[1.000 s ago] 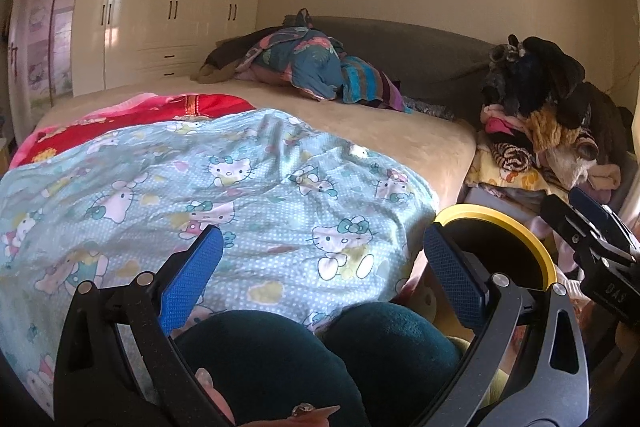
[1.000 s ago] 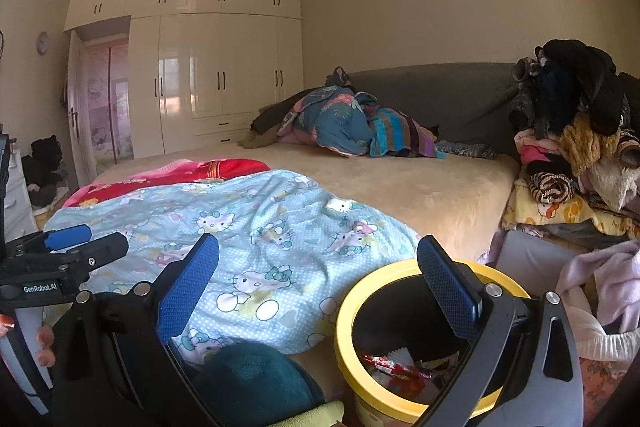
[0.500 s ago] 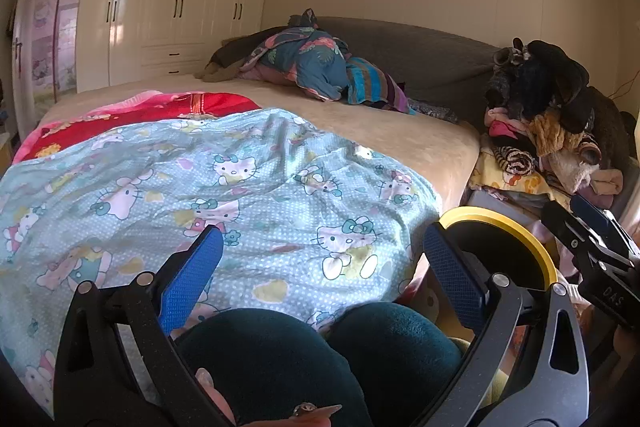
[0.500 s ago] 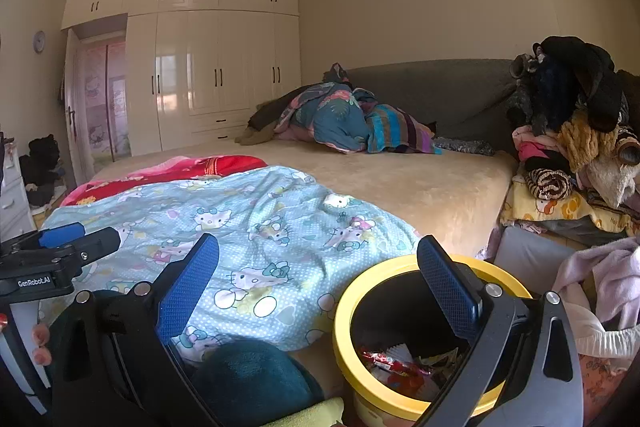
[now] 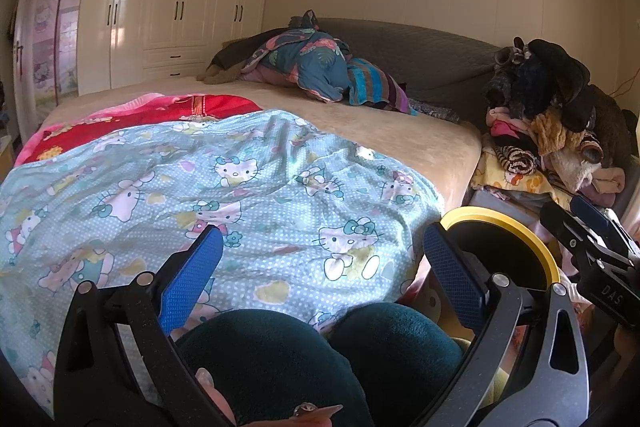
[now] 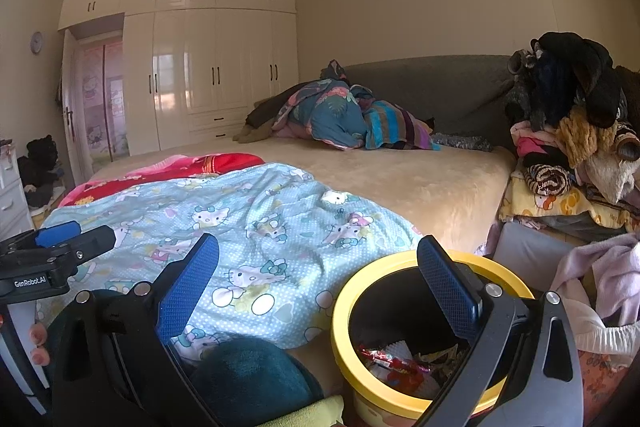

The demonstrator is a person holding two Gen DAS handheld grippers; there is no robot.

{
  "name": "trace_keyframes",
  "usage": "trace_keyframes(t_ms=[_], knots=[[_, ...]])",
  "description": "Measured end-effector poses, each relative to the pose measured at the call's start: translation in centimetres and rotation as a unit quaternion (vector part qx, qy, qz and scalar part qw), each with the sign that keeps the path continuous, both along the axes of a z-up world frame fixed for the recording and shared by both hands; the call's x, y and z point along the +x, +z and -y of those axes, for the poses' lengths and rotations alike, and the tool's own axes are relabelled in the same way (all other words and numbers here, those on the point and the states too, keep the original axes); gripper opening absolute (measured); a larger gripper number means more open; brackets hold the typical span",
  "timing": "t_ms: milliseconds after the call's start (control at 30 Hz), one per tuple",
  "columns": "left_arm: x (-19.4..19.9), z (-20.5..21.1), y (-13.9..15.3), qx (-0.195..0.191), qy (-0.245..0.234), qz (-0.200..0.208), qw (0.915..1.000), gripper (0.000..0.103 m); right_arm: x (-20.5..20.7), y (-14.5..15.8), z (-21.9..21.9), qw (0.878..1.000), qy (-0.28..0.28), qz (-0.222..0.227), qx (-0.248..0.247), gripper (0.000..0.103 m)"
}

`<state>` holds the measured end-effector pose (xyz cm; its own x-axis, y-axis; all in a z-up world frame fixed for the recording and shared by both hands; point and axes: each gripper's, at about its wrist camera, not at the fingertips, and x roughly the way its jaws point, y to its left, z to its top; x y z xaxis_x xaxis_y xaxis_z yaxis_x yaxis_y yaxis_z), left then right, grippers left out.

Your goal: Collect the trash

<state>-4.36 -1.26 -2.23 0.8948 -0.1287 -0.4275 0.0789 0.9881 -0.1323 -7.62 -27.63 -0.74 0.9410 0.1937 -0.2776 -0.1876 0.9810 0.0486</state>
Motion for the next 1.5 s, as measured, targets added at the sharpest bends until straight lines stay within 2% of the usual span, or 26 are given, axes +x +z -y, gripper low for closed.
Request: trace_keyframes(t_ms=[900, 1100, 1233, 1300, 1333, 1400, 1467, 1500], knots=[[0.1, -0.2, -0.1, 0.002, 0.0, -0.004, 1.0, 0.092, 0.2, -0.2, 0.2, 1.0, -0.002, -0.005, 0.0, 0.097], [0.6, -0.5, -0.8, 0.015, 0.032, -0.03, 0.9989, 0.092, 0.9, -1.1, -0.2, 1.0, -0.004, -0.015, -0.005, 0.097], [1.3, -2.3, -0.7, -0.007, 0.065, -0.041, 0.997, 0.092, 2.4, -0.4, -2.9, 1.0, 0.011, -0.006, -0.012, 0.097], [1.5, -4.1, -0.3, -0.027, 0.089, -0.042, 0.9948, 0.092, 3.8, 0.5, -5.8, 0.999, 0.037, -0.013, -0.001, 0.097], [1.6, -6.4, -0.1, -0.038, 0.114, -0.041, 0.992, 0.092, 4.6, 0.9, -7.3, 0.999, 0.048, -0.022, 0.0, 0.097], [1.6, -9.7, 0.3, -0.041, 0.161, -0.039, 0.9854, 0.092, 6.6, 1.4, -12.2, 0.995, 0.086, -0.057, -0.005, 0.097], [1.4, -15.8, 0.1, -0.028, 0.252, -0.041, 0.9665, 0.092, 8.5, 1.4, -17.6, 0.987, 0.121, -0.102, -0.004, 0.097], [1.2, -18.1, -0.1, -0.022, 0.285, -0.047, 0.9571, 0.092, 9.5, 0.9, -21.9, 0.98, 0.146, -0.136, -0.021, 0.097]])
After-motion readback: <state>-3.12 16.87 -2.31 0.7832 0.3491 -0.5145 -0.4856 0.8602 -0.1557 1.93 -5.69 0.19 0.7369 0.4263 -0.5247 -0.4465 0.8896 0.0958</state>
